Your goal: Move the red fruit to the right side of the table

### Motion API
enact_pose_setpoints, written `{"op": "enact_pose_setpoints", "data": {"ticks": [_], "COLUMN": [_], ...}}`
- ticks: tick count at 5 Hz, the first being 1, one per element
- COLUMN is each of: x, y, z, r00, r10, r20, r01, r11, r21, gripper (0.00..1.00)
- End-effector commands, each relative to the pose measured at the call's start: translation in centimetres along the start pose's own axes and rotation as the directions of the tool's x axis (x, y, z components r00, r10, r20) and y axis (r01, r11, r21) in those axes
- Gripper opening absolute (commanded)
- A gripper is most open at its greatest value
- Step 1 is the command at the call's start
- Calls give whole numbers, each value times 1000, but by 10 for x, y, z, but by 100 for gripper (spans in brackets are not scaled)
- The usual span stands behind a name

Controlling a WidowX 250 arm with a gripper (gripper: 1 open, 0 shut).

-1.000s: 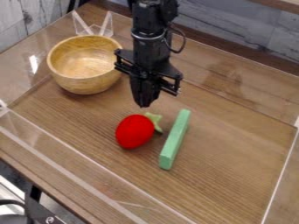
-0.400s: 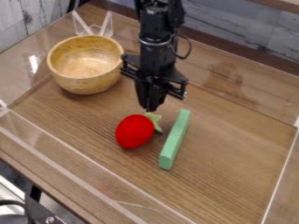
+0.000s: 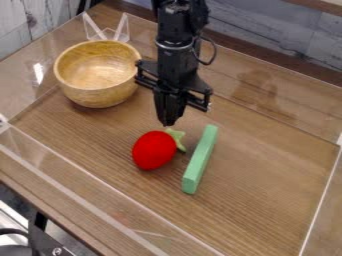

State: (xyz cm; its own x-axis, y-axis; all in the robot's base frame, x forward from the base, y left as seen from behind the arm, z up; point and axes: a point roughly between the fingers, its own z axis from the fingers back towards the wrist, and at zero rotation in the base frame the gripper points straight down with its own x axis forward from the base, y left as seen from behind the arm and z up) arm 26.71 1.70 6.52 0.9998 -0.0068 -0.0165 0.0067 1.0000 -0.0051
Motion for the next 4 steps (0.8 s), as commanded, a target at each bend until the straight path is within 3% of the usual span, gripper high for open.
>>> {"op": "enact_pose_setpoints", "data": {"ticks": [1,3,4], "x": [-7,-26,-26], "y": [-1,-1,1], "z": [18,33,19], "r00": [999,999,999], "r10": [-2,10,-5], "r20": [47,42,32], "r01": [2,-10,5], "r11": [1000,1000,1000], "r21": [4,2,1], "gripper": [0,0,100]}}
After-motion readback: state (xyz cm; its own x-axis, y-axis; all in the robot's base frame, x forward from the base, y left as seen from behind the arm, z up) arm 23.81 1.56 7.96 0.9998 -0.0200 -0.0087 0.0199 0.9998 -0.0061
